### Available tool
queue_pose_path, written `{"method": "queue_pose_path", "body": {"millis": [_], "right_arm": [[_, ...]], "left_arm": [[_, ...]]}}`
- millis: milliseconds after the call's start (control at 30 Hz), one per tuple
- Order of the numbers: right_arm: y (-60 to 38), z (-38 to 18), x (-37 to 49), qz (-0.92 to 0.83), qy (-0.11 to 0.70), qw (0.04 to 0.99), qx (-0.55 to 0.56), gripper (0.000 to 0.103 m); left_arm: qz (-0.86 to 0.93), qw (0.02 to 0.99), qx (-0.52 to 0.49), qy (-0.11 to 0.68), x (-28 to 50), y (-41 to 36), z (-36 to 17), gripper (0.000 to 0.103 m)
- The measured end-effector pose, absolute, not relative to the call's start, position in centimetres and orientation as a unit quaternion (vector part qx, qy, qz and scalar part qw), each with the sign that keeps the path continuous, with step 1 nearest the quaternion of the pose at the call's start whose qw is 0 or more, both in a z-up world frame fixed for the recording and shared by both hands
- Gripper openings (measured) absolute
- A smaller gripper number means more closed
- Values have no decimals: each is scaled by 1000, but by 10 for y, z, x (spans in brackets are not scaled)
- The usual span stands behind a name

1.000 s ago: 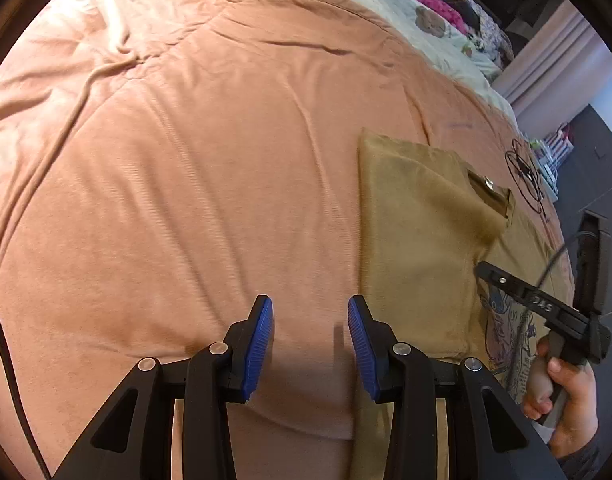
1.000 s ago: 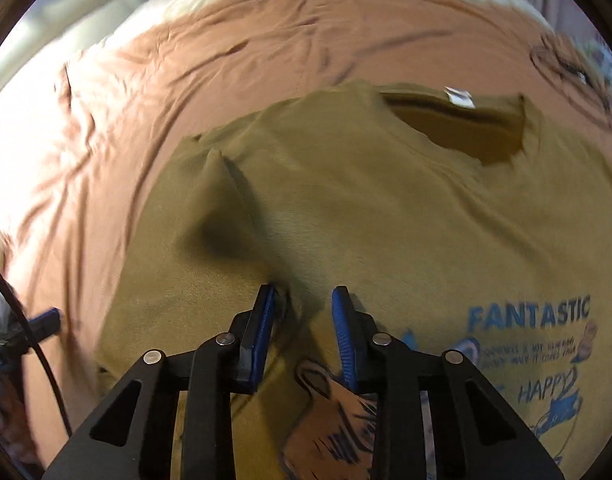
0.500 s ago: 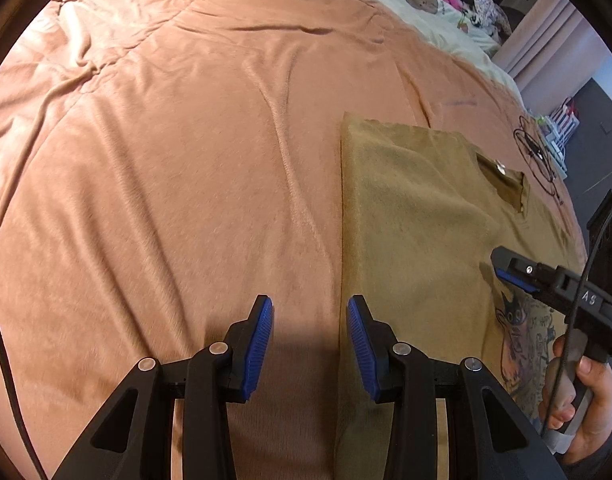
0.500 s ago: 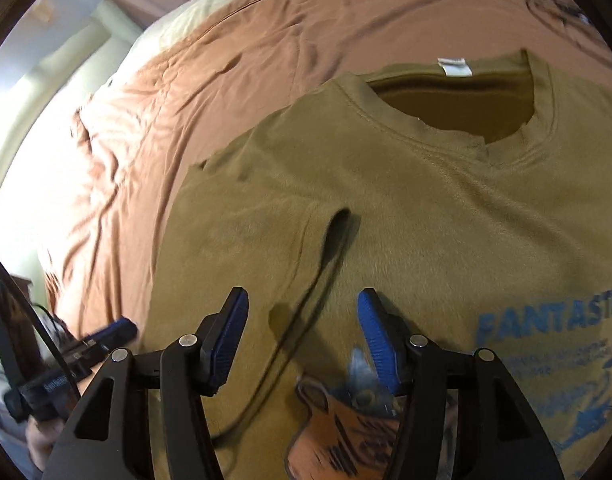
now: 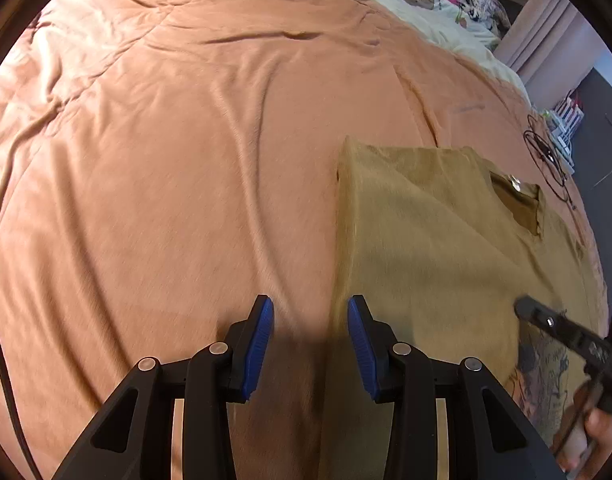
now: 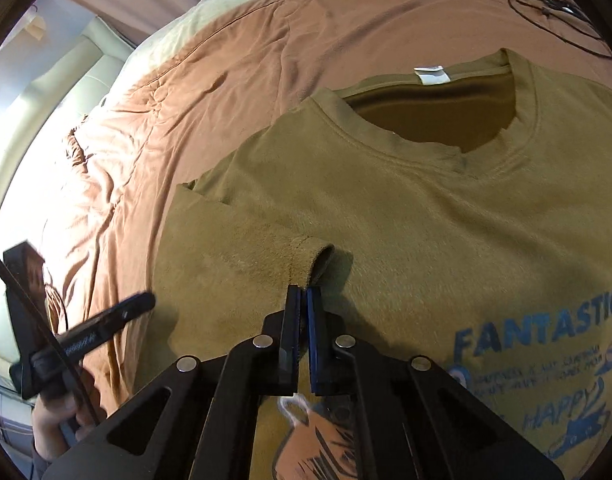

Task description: Fold small clothes

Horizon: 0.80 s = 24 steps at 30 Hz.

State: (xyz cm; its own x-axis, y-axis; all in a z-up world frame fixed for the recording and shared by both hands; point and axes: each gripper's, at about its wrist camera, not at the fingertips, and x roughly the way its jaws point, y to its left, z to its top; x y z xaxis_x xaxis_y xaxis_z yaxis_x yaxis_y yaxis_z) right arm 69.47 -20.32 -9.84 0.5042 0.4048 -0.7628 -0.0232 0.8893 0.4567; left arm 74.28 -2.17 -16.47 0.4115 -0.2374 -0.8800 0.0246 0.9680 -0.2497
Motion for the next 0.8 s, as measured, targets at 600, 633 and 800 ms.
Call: {"method": "queue_pose_path", "body": {"millis": [600,633,800], "right_arm": [[-215,-100,691,78,483,853,184,0],[-219,-97,691,69,482,854,183,0],[-224,-83,679,80,477,858,173,15]], "left_arm": [[-30,844,-89,528,834,-33,-168,42],[-28,845,-90,526,832,-32,-164,42],[-38,848,-95,519,800,-26,-144,42]]}}
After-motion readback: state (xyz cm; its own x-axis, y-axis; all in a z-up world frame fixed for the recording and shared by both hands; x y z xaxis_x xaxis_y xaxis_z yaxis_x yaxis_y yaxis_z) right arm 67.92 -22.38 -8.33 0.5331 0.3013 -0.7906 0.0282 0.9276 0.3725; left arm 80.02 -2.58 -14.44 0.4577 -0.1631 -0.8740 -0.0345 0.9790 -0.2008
